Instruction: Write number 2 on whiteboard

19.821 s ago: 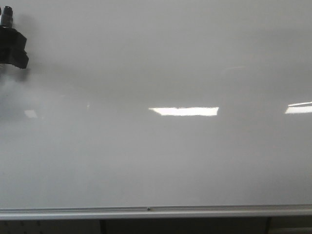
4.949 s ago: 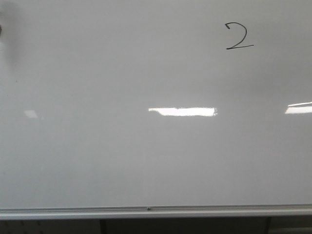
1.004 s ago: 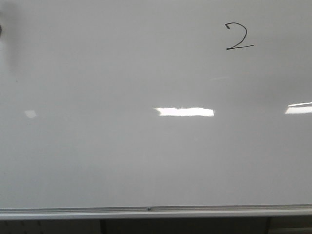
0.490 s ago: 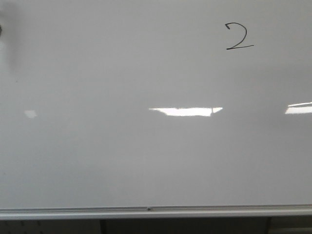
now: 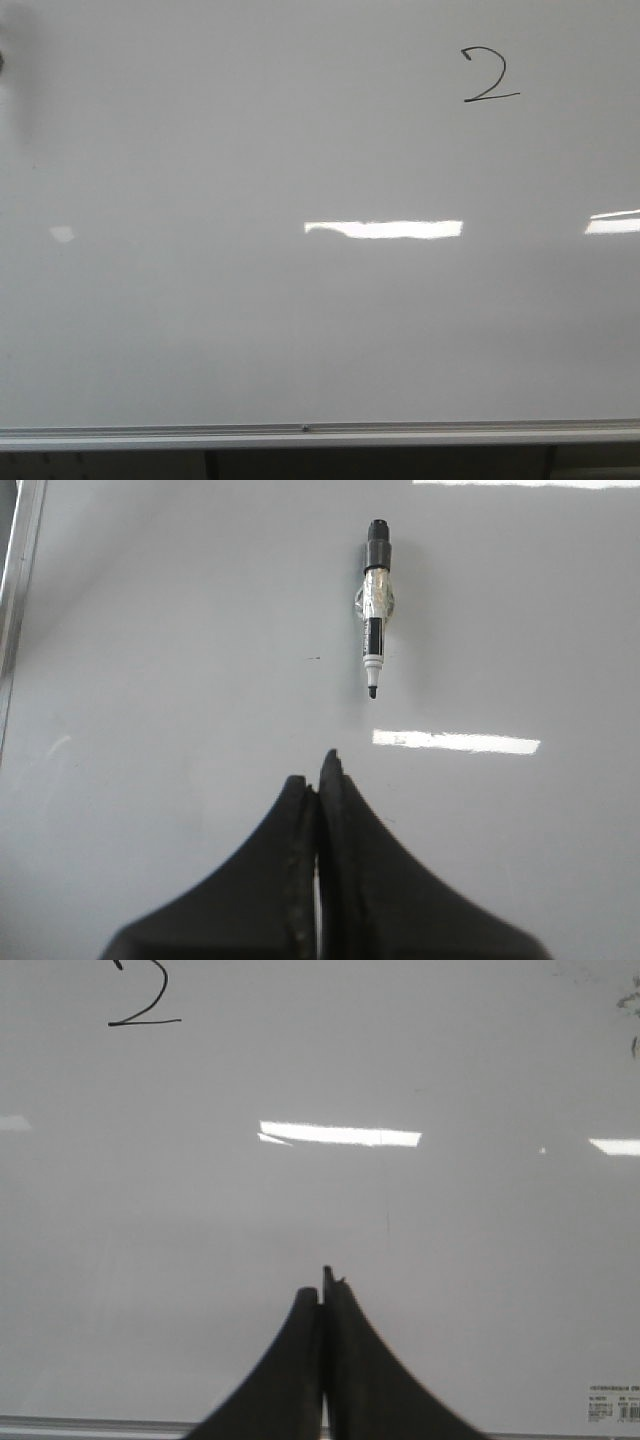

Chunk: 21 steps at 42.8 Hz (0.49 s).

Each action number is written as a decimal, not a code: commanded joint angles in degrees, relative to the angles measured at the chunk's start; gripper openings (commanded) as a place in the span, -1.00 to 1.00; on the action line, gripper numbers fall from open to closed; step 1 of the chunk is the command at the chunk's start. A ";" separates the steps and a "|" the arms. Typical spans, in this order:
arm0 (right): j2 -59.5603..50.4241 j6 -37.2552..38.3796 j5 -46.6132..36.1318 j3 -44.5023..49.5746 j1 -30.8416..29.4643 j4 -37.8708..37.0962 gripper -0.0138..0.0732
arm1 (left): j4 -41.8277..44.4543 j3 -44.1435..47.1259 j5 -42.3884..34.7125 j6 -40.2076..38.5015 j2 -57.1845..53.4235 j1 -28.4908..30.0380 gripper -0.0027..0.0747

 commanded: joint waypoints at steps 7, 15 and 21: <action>-1.19 -0.34 -10.70 0.64 -0.39 -0.10 -0.84 | -0.43 1.98 -4.78 -0.17 -1.55 0.01 -0.98; -1.19 -0.34 -10.57 0.64 -0.39 -0.10 -0.84 | -0.43 1.98 -4.78 -0.17 -1.55 0.01 -0.98; -1.19 -0.34 -10.53 0.64 -0.39 -0.10 -0.84 | -0.43 1.98 -4.78 -0.17 -1.55 0.01 -0.98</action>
